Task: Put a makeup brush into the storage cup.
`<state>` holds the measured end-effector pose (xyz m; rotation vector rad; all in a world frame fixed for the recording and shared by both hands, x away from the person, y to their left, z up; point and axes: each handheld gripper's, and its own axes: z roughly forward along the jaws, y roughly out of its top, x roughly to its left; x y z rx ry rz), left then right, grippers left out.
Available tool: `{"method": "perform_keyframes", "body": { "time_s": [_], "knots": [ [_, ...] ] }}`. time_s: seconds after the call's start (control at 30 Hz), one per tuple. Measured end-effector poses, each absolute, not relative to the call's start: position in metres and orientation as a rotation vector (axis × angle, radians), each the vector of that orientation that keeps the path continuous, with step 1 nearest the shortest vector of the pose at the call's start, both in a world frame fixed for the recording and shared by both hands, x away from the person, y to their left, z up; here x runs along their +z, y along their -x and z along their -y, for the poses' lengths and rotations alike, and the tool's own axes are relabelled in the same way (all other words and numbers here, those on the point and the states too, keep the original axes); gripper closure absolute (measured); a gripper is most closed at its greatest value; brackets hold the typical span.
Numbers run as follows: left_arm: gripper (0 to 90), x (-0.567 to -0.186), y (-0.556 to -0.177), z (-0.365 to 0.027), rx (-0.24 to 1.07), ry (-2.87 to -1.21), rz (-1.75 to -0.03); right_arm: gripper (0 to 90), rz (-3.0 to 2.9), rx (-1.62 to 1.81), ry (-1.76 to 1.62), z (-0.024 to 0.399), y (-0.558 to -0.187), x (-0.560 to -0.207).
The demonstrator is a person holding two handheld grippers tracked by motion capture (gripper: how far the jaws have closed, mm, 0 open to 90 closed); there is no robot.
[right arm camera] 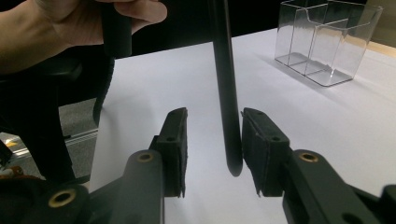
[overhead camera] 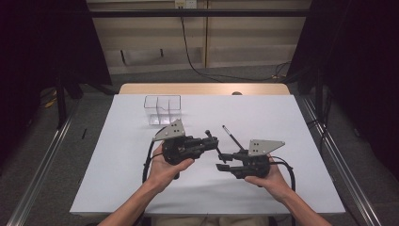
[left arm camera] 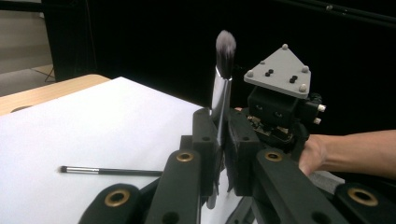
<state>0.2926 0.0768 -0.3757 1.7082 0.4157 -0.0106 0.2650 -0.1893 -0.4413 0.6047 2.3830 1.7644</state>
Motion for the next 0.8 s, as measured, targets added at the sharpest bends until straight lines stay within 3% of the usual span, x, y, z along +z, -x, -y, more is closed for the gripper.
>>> {"method": "perform_keyframes", "body": {
  "time_s": [0.03, 0.13, 0.17, 0.43, 0.47, 0.5, 0.67, 0.8],
  "knots": [
    [83.9, -0.376, -0.293, -0.077, -0.008, -1.708, -0.421, 53.0, -2.38, 1.765, -0.613, 0.19, -0.265, -0.441],
    [83.9, -0.376, -0.293, -0.078, -0.007, -1.712, -0.423, 50.1, -2.378, 1.764, -0.626, 0.19, -0.265, -0.44],
    [84.0, -0.376, -0.293, -0.078, -0.004, -1.71, -0.43, 44.1, -2.37, 1.766, -0.628, 0.19, -0.265, -0.44],
    [83.9, -0.376, -0.295, -0.08, -0.002, -1.714, -0.444, 23.4, -2.333, 1.768, -0.682, 0.193, -0.264, -0.434],
    [83.9, -0.376, -0.295, -0.08, -0.001, -1.714, -0.446, 19.5, -2.327, 1.764, -0.689, 0.193, -0.264, -0.434],
    [83.9, -0.376, -0.296, -0.081, 0.002, -1.717, -0.447, 8.8, -2.308, 1.758, -0.726, 0.194, -0.264, -0.433],
    [83.9, -0.375, -0.297, -0.084, 0.012, -1.722, -0.455, 1.1, -2.28, 1.745, -0.724, 0.197, -0.263, -0.43],
    [83.9, -0.373, -0.298, -0.088, 0.022, -1.723, -0.467, 0.9, -2.266, 1.723, -0.749, 0.199, -0.263, -0.429]
  ]
}}
